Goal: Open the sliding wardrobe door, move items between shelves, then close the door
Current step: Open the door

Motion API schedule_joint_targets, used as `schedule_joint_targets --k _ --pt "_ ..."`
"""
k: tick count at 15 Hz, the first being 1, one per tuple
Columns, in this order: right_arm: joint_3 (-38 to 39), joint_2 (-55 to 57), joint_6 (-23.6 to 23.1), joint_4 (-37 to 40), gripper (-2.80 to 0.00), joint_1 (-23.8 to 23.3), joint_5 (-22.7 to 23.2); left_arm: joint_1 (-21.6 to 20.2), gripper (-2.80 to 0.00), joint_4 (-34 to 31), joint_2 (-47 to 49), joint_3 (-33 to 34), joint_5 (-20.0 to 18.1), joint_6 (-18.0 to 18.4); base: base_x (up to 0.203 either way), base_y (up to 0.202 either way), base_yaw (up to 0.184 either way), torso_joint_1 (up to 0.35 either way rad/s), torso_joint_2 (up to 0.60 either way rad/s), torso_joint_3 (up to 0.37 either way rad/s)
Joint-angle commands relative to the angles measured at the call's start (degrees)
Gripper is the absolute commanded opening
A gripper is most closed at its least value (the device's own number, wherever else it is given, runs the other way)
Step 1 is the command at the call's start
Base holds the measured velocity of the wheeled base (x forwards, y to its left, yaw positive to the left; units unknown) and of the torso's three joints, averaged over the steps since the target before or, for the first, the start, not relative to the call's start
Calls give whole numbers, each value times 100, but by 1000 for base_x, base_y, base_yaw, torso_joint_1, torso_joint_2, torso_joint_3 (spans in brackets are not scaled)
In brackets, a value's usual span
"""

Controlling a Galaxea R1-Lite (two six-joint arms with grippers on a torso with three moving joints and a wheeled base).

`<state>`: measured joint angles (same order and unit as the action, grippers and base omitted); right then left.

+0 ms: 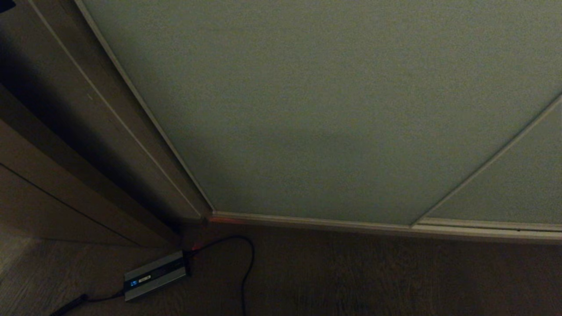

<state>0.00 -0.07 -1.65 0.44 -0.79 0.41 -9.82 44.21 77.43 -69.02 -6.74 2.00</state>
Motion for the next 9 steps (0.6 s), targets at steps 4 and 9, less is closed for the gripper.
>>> schedule_joint_targets --k 4,9 --pt "18 7 -2 0 -280 0 2 33 -280 41 415 -419 6 72 0 0 0 0 0 0" --pt "18 7 -2 0 -280 0 2 111 -280 88 625 -613 5 107 0 0 0 0 0 0"
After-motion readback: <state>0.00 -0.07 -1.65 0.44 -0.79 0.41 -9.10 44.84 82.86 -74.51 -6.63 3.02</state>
